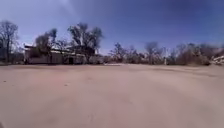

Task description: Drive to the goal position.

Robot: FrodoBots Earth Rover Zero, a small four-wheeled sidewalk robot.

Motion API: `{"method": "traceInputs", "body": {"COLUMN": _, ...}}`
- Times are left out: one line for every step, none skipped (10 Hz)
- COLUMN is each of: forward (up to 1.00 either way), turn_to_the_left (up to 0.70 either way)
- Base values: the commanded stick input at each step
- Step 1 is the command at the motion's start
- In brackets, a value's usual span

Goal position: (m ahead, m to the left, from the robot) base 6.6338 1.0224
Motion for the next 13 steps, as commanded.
{"method": "traceInputs", "body": {"forward": 1.0, "turn_to_the_left": 0.0}}
{"method": "traceInputs", "body": {"forward": 1.0, "turn_to_the_left": 0.0}}
{"method": "traceInputs", "body": {"forward": 1.0, "turn_to_the_left": 0.0}}
{"method": "traceInputs", "body": {"forward": 1.0, "turn_to_the_left": 0.0}}
{"method": "traceInputs", "body": {"forward": 1.0, "turn_to_the_left": 0.0}}
{"method": "traceInputs", "body": {"forward": 1.0, "turn_to_the_left": 0.0}}
{"method": "traceInputs", "body": {"forward": 1.0, "turn_to_the_left": 0.0}}
{"method": "traceInputs", "body": {"forward": 1.0, "turn_to_the_left": 0.0}}
{"method": "traceInputs", "body": {"forward": 1.0, "turn_to_the_left": 0.0}}
{"method": "traceInputs", "body": {"forward": 1.0, "turn_to_the_left": 0.0}}
{"method": "traceInputs", "body": {"forward": 1.0, "turn_to_the_left": 0.0}}
{"method": "traceInputs", "body": {"forward": 1.0, "turn_to_the_left": 0.0}}
{"method": "traceInputs", "body": {"forward": 1.0, "turn_to_the_left": 0.0}}
